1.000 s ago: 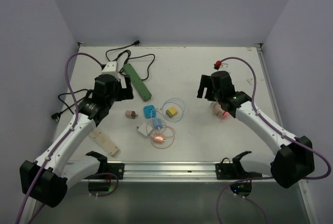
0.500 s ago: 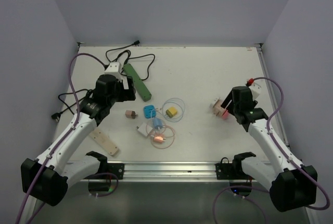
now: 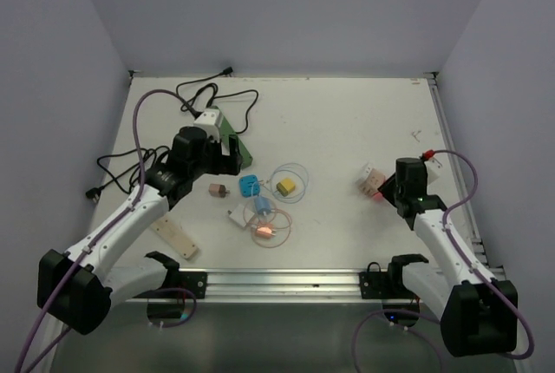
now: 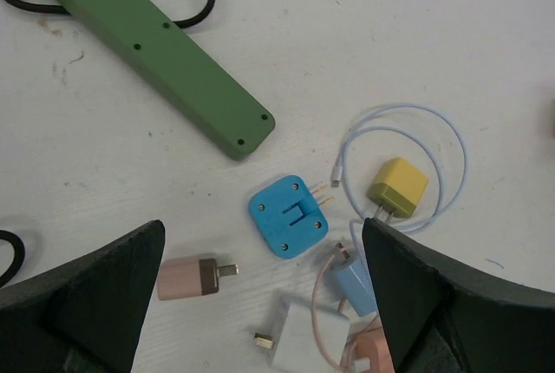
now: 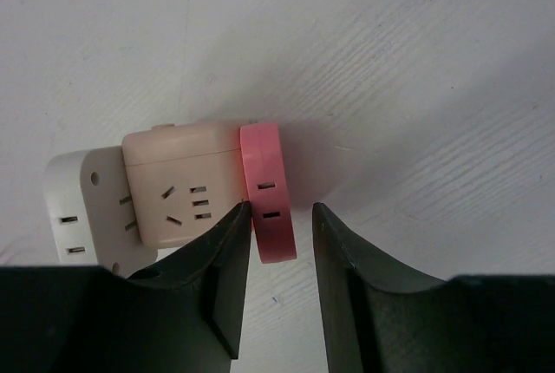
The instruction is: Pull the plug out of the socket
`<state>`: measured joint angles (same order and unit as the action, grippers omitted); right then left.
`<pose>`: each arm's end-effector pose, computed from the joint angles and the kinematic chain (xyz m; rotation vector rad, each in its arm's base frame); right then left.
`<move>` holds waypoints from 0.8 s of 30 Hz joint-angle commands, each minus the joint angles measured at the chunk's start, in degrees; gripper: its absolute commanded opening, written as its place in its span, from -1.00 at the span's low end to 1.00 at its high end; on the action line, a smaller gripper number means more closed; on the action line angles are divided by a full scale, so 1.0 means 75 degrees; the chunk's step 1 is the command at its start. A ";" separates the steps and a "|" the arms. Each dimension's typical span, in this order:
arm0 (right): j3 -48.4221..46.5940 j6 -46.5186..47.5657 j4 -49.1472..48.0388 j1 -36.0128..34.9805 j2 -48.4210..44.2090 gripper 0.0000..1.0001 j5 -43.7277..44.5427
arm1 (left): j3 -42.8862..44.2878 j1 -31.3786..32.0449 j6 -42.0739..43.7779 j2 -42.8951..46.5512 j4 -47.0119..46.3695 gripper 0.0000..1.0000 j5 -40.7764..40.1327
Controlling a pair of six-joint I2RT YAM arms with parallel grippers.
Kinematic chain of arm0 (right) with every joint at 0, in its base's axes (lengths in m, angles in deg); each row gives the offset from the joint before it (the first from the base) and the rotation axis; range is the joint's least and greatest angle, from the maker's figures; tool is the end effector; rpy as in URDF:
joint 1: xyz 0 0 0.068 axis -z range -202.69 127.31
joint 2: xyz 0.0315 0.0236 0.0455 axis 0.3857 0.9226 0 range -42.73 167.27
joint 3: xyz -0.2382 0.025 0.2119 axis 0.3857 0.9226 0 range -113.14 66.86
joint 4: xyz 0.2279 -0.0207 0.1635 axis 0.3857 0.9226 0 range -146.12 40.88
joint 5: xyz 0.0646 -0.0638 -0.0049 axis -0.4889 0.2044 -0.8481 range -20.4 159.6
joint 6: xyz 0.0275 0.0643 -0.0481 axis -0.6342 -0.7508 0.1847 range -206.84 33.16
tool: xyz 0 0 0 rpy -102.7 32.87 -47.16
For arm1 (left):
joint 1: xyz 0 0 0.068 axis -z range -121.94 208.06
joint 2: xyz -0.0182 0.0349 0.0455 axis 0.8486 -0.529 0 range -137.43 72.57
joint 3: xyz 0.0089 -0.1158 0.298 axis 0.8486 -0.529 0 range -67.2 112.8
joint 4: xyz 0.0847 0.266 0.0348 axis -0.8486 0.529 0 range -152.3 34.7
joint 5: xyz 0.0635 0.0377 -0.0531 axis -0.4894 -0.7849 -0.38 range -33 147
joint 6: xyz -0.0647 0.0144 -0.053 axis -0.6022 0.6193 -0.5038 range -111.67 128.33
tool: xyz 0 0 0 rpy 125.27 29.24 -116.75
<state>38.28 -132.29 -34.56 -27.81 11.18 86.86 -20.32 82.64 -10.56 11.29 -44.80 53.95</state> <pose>0.2025 -0.0041 0.2002 0.9381 2.1476 0.0737 0.2459 -0.1082 0.3008 0.0750 2.1504 -0.3895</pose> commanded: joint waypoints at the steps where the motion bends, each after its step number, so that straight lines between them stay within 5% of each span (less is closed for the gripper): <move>1: 0.0224 0.0234 -0.0694 0.0261 -0.0156 -0.25 -0.0530 | 0.0382 0.0495 -0.0070 -0.0255 -0.0270 0.99 0.0090; 5: 0.0318 0.0762 -0.1268 0.0273 -0.0168 -0.48 -0.1186 | 0.0757 0.1081 -0.0398 -0.0665 -0.0258 0.99 0.0241; 9: 0.0143 0.1430 -0.1585 0.0273 -0.0239 -1.00 -0.1749 | 0.1097 0.1340 -0.1018 -0.1250 -0.0574 0.99 0.0827; 16: 0.0037 0.2052 -0.2287 0.0203 -0.0181 -1.00 -0.3341 | 0.2103 0.2112 -0.1570 -0.2574 -0.0903 0.97 0.0782; 24: -0.0010 0.2217 -0.2652 -0.0277 0.0124 -1.00 -0.3695 | 0.3182 0.2687 -0.2249 -0.4402 -0.1020 0.91 0.0442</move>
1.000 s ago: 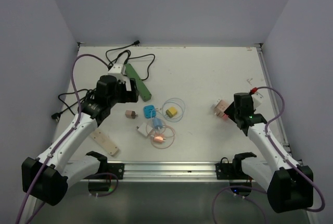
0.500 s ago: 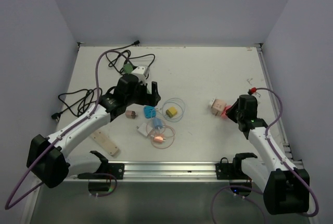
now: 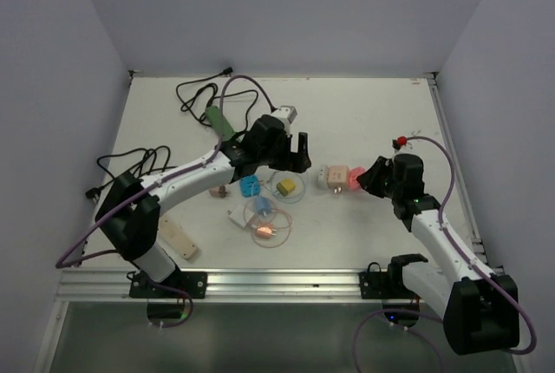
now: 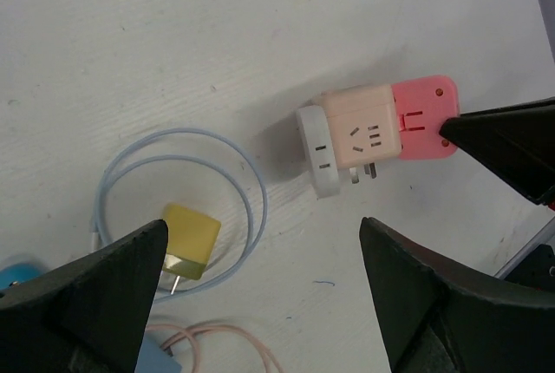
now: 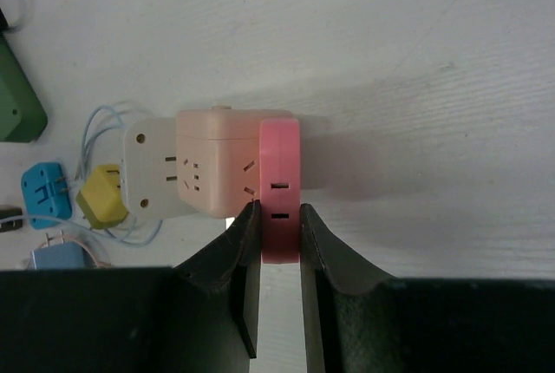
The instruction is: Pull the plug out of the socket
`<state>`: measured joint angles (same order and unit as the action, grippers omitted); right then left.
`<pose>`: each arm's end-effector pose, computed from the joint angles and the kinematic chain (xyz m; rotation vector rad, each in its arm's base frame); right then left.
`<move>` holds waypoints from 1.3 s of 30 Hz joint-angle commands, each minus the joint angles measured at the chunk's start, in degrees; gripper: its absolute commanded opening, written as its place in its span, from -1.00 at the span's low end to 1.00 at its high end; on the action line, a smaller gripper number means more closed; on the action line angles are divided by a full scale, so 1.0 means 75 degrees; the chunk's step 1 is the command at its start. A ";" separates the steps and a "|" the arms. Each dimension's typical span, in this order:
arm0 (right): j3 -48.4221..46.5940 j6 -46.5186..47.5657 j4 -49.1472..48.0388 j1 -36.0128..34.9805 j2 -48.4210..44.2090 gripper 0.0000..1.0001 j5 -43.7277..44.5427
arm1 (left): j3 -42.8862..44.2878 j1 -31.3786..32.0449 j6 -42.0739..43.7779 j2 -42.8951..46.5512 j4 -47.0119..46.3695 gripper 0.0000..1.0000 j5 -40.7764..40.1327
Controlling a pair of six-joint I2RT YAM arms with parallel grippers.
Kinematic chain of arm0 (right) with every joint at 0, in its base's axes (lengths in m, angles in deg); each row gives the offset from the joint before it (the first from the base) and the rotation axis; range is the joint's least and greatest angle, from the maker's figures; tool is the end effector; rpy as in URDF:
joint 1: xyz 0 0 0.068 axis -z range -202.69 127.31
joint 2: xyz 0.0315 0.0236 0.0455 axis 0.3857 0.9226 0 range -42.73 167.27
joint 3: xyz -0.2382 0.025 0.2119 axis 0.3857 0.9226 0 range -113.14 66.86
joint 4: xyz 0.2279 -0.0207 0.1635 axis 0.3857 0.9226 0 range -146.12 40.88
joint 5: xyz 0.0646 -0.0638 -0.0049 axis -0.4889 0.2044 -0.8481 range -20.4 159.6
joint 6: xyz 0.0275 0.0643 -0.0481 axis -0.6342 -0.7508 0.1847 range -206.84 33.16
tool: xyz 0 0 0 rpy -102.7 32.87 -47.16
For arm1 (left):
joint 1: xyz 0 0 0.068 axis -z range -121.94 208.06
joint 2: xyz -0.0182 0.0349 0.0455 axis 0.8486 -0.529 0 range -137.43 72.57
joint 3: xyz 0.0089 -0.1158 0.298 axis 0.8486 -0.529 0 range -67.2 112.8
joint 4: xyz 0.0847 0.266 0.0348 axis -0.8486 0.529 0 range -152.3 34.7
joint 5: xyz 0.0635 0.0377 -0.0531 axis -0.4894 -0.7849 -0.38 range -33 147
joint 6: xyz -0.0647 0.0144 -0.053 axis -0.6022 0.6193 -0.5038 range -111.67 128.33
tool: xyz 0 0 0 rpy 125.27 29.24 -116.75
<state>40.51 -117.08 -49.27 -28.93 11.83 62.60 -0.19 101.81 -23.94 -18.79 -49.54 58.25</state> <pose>0.2205 0.0333 0.2100 0.3925 2.1857 0.4901 0.2972 -0.2868 0.2810 0.2450 2.3119 -0.7322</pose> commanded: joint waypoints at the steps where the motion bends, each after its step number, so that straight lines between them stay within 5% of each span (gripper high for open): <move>1: -0.0284 0.0142 -0.0737 -0.0141 0.0037 -1.00 -0.0484 | 0.0581 0.0202 -0.0548 -0.0545 -0.0400 0.89 -0.0132; 24: 0.0396 -0.0690 -0.1031 -0.0164 0.0190 -1.00 -0.0051 | 0.0465 0.0390 -0.1533 -0.2222 -0.1572 0.28 0.0430; 33: 0.0653 -0.1042 -0.0515 -0.0047 0.0166 -1.00 0.0594 | 0.0254 0.0390 -0.1545 -0.2187 -0.1864 -0.49 0.0360; 39: 0.0806 -0.1218 -0.0305 0.0058 0.0189 -0.57 0.0910 | 0.0113 0.0378 -0.1568 -0.2058 -0.2075 -0.78 0.0383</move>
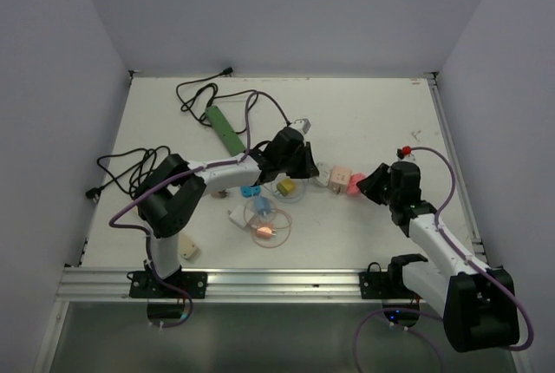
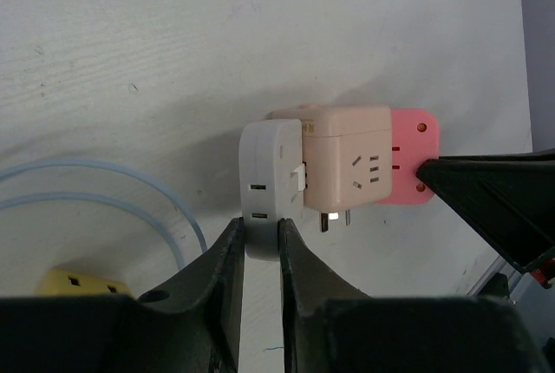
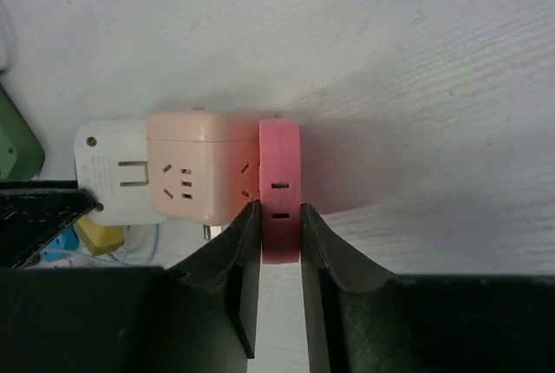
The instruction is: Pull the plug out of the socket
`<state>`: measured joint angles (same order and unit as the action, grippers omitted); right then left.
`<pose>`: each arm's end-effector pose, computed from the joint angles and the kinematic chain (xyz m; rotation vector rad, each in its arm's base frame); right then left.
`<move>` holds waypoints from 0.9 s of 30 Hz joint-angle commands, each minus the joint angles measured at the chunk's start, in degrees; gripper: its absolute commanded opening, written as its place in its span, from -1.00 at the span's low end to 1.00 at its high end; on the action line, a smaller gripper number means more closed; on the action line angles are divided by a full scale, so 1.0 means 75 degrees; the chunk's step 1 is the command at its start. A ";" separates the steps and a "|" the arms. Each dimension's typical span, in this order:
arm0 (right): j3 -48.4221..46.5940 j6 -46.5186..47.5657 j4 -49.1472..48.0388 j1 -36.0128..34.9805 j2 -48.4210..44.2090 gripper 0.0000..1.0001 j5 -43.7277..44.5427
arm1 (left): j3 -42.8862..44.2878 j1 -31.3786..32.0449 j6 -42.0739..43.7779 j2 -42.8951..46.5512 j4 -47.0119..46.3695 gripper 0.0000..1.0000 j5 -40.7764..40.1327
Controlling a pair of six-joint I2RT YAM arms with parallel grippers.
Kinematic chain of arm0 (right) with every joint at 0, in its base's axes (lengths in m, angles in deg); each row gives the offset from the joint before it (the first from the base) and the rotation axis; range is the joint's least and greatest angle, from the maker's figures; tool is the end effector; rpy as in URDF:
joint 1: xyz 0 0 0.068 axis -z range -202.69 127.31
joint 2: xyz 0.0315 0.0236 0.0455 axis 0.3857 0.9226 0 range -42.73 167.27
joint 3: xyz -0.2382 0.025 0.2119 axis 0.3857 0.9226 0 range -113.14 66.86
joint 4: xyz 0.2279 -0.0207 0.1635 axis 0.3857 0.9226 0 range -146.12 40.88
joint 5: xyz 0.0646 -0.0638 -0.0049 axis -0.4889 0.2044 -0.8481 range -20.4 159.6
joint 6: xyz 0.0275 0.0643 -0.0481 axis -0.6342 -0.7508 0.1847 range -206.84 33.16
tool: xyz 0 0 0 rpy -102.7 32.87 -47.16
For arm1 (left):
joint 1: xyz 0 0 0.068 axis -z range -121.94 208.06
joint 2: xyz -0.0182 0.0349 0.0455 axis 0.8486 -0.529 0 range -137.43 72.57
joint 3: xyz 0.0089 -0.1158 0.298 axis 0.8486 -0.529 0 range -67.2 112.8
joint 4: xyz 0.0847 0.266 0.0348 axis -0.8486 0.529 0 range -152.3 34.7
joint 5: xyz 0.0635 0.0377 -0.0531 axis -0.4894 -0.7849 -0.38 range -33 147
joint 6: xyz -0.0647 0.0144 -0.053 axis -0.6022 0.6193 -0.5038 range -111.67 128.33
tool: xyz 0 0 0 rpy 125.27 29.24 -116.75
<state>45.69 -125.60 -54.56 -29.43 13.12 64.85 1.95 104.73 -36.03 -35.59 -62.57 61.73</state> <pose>0.2149 0.0316 0.1822 0.5757 2.1780 0.5276 0.3232 -0.3516 0.1965 0.0967 2.4184 -0.8985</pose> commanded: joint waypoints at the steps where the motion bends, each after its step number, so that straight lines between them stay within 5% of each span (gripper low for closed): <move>1: 0.0173 -0.0116 0.0459 0.0149 0.0017 -0.41 0.0750 | -0.0207 -0.0012 0.0020 0.0183 -0.0373 -0.79 -0.0057; 6: 0.0361 -0.0351 0.0425 0.0395 0.0052 -0.07 0.0822 | -0.0383 -0.0059 -0.0109 0.0277 -0.0561 -0.85 0.0025; 13: 0.0432 -0.0328 0.0448 0.0501 0.0041 0.00 0.0775 | -0.0477 -0.0106 -0.0156 0.0382 -0.0667 -0.85 0.0142; 27: -0.1137 0.1922 0.0952 -0.0353 -0.0932 0.46 -0.0421 | -0.0489 -0.0305 0.0323 0.0569 -0.0842 -1.00 0.0634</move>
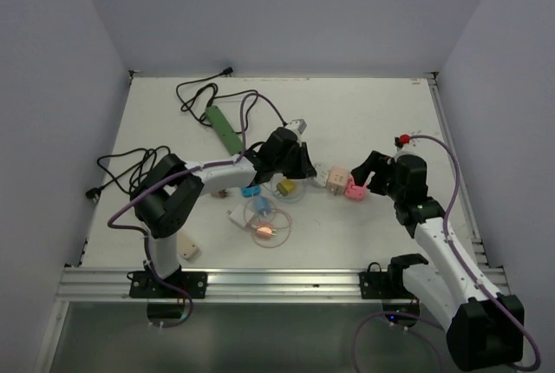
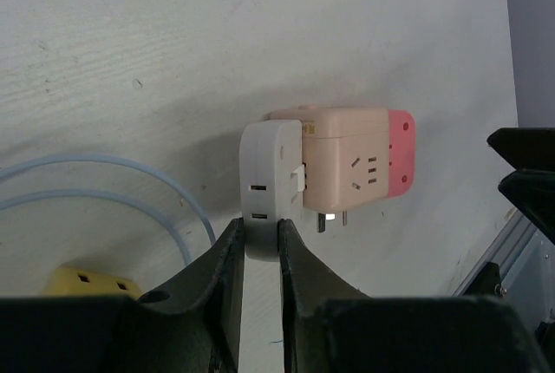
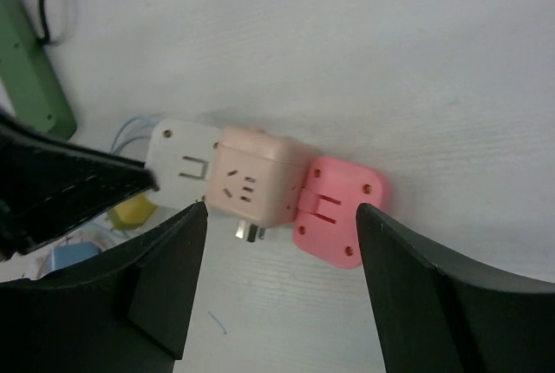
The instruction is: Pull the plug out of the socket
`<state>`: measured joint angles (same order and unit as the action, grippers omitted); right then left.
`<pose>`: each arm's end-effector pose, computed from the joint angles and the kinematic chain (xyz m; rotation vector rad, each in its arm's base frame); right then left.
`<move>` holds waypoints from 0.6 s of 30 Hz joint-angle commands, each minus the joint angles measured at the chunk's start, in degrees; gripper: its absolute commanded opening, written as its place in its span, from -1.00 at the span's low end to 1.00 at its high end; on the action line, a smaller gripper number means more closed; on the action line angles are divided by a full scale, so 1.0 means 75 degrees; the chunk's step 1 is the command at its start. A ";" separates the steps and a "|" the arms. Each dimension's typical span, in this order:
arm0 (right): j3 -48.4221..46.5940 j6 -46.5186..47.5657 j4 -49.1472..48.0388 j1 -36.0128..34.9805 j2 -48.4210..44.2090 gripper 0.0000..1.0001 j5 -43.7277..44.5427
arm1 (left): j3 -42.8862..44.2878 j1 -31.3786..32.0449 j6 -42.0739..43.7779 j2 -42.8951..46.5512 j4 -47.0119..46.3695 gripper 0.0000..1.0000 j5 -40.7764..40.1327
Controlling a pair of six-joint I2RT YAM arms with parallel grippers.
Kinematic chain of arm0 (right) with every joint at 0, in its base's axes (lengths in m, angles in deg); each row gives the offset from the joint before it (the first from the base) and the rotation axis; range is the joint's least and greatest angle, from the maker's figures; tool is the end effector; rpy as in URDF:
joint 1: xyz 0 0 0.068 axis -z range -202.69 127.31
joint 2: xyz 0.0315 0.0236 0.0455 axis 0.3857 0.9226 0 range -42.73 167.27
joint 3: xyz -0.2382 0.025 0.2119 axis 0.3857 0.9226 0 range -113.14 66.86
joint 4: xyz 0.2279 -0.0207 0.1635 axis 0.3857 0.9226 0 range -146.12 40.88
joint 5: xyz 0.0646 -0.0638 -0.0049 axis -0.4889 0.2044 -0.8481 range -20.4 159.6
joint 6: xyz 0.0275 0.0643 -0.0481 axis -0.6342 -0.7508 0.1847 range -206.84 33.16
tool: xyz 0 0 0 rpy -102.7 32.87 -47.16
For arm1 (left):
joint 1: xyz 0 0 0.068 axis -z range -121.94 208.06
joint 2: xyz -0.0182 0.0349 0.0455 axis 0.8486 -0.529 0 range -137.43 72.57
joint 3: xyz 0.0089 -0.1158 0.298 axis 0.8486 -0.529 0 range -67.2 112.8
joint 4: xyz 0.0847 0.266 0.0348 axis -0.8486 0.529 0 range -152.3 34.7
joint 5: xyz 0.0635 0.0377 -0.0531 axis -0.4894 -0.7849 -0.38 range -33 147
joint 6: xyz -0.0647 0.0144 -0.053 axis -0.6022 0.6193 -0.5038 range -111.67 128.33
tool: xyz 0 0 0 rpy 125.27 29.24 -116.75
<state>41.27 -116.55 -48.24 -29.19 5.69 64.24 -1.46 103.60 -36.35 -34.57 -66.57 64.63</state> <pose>0.2065 0.0306 0.2234 0.3747 2.1077 0.4737 0.3216 -0.3419 0.1917 0.0978 2.4055 -0.9609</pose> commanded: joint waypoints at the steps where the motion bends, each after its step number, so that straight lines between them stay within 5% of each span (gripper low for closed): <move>1: -0.0643 0.0832 0.0121 -0.0816 0.0129 0.47 -0.0130 | -0.0034 -0.0189 0.0426 0.0479 -0.0309 -1.00 0.0305; 18: -0.1639 0.2344 0.0145 -0.2566 0.1312 0.64 0.0386 | 0.0317 -0.0646 0.1645 0.1370 0.0030 -1.00 0.1418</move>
<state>31.57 -102.30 -46.28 -46.92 13.89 64.52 -1.44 99.01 -27.61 -27.07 -65.74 71.45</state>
